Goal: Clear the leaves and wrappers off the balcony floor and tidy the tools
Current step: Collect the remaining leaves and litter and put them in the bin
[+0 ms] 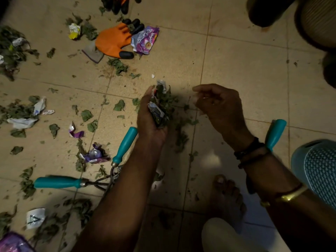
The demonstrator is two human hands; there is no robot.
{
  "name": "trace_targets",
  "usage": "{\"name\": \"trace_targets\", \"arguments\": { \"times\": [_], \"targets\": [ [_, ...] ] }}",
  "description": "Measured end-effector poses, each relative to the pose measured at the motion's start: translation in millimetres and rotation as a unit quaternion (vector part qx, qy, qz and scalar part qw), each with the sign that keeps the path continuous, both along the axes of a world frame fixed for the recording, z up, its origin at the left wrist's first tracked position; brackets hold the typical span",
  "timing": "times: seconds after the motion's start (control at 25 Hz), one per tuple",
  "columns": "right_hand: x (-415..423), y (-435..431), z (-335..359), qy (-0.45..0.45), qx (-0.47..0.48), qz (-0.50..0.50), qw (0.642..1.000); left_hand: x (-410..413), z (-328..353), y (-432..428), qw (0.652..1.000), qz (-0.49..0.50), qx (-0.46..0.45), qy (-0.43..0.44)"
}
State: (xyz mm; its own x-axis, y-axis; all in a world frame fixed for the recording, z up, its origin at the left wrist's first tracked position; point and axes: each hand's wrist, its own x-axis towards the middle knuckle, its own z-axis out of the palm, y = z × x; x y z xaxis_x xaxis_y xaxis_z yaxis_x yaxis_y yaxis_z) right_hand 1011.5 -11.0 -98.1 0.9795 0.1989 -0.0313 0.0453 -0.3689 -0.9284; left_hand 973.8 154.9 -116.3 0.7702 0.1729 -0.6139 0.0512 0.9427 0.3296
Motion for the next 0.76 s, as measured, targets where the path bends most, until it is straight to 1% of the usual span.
{"name": "trace_targets", "arguments": {
  "times": [0.04,0.12,0.2,0.24,0.32,0.36,0.4,0.48,0.52,0.6,0.64,0.68,0.72,0.76],
  "targets": [
    [-5,-7,-10,-0.01,-0.041,-0.017,0.999,-5,2,7,0.999,-0.001,0.034,0.003],
    [-26,-22,-35,-0.037,-0.177,-0.018,0.983,-18,3,21,0.997,-0.019,0.079,0.01],
    [-59,-27,-57,0.01,-0.277,0.052,0.959,-29,6,32,0.997,-0.021,0.07,0.002],
    [-75,-24,-66,0.016,-0.326,0.101,0.94,-33,7,38,0.998,-0.009,0.062,-0.006],
    [-100,-14,-85,-0.054,-0.424,0.167,0.888,-38,9,48,0.999,0.013,0.048,-0.016],
    [-102,-8,-90,-0.088,-0.45,0.163,0.874,-39,9,52,0.998,0.018,0.049,-0.018],
    [-95,-1,-94,-0.097,-0.457,0.14,0.873,-39,9,56,0.998,0.021,0.05,-0.021],
    [-65,14,-98,-0.079,-0.445,0.087,0.888,-41,6,62,0.998,0.022,0.049,-0.024],
    [-48,24,-99,-0.072,-0.442,0.076,0.891,-41,4,63,0.999,0.023,0.04,-0.026],
    [-20,47,-100,-0.085,-0.436,0.102,0.89,-41,-2,67,0.999,0.029,0.012,-0.039],
    [-11,57,-101,-0.103,-0.413,0.127,0.896,-39,-4,69,0.998,0.033,-0.001,-0.047],
    [-2,64,-100,-0.118,-0.364,0.141,0.913,-38,-6,72,0.998,0.04,-0.014,-0.053],
    [6,65,-96,-0.119,-0.295,0.123,0.94,-37,-8,75,0.997,0.047,-0.028,-0.058],
    [13,60,-93,-0.118,-0.233,0.068,0.963,-35,-9,79,0.996,0.053,-0.043,-0.065]
  ]
}}
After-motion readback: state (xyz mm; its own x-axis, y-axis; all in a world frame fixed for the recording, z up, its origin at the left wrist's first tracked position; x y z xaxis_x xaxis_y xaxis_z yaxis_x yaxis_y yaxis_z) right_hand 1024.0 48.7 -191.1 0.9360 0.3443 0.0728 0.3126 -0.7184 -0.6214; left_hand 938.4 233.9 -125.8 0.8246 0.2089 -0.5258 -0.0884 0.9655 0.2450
